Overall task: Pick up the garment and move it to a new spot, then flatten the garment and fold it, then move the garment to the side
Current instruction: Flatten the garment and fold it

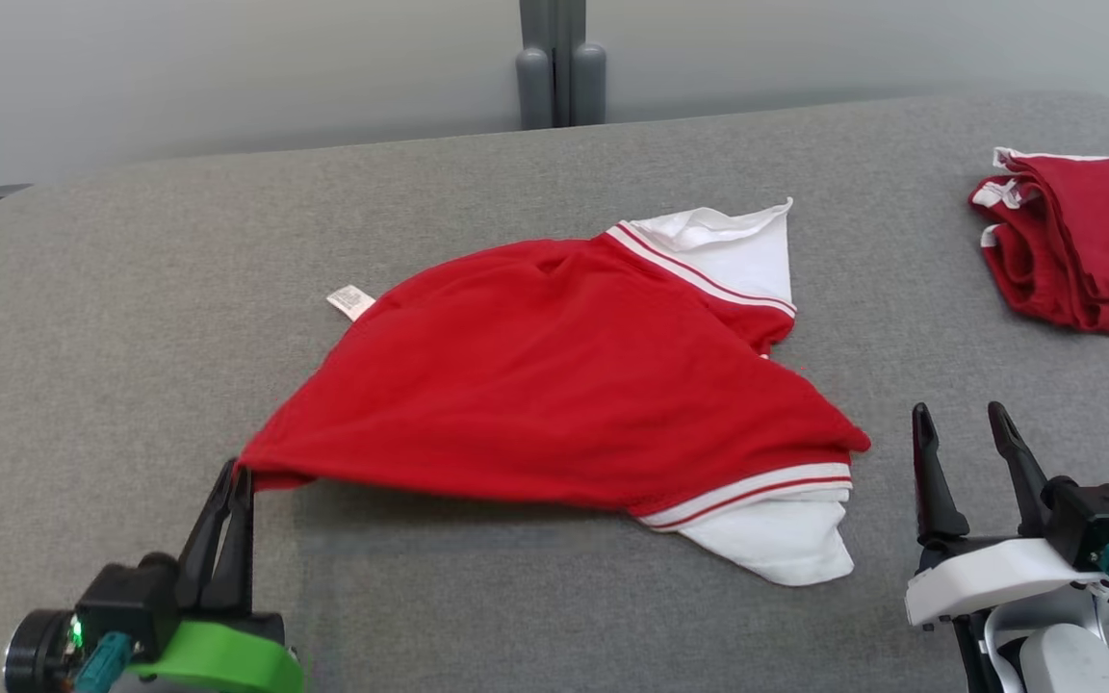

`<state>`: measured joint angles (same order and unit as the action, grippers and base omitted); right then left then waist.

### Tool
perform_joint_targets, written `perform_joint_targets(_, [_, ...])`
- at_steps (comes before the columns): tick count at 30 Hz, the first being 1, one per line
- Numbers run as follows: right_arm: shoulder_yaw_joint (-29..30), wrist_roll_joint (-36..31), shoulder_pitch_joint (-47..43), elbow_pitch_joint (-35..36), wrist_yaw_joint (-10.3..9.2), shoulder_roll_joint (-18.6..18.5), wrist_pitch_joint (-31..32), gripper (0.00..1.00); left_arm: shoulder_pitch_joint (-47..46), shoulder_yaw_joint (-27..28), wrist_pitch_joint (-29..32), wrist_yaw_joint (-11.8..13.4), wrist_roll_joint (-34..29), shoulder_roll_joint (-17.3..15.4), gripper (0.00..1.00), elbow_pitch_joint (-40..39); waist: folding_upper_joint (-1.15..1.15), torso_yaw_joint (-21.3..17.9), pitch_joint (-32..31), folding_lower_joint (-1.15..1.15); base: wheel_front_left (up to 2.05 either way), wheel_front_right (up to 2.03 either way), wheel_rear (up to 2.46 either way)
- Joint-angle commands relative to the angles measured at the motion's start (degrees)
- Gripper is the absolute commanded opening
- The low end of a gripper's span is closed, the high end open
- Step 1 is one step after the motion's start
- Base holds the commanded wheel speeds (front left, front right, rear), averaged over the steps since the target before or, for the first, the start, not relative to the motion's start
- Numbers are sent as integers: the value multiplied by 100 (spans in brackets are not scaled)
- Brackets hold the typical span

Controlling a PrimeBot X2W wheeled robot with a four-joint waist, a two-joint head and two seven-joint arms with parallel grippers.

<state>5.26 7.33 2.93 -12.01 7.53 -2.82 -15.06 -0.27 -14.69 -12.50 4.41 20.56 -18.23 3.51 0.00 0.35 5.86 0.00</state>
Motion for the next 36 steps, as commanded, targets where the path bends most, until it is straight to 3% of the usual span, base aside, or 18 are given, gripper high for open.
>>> perform_joint_targets(1, [57,-36,-58,-6,-9,-14,-15,100,191,78,20,67,81,-28,0,-48,0,126,-45,0,0,0,0])
perform_joint_targets(6, [231,-135,-12,-35,-9,-14,-15,100,511,244,-33,131,345,73,0,310,0,114,11,0,0,0,0])
perform_joint_targets(11, [351,-188,111,-32,-9,-13,-15,100,437,248,-155,-38,557,297,0,999,0,20,52,0,0,0,0])
perform_joint_targets(12, [389,-205,112,-36,-9,-15,-15,100,396,248,-184,-73,573,353,9,1138,0,5,56,0,0,0,0])
perform_joint_targets(14, [437,-225,128,-42,-9,-12,-15,100,341,273,-230,-107,564,435,45,1365,0,-15,55,0,0,0,0])
perform_joint_targets(15, [461,-227,136,-45,-9,-13,-15,100,330,306,-237,-123,589,505,85,1463,0,-21,52,0,0,0,0])
perform_joint_targets(16, [475,-238,138,-50,-9,-13,-15,100,329,341,-254,-131,608,554,100,1523,0,-22,45,0,0,0,0])
perform_joint_targets(29, [536,-227,132,-111,-9,-13,-15,100,859,1355,-270,-139,335,781,100,1094,0,234,-95,0,0,0,0])
perform_joint_targets(36, [366,-437,521,-709,-9,-12,47,100,542,1236,-271,-390,33,1125,100,702,0,401,-106,0,0,0,0])
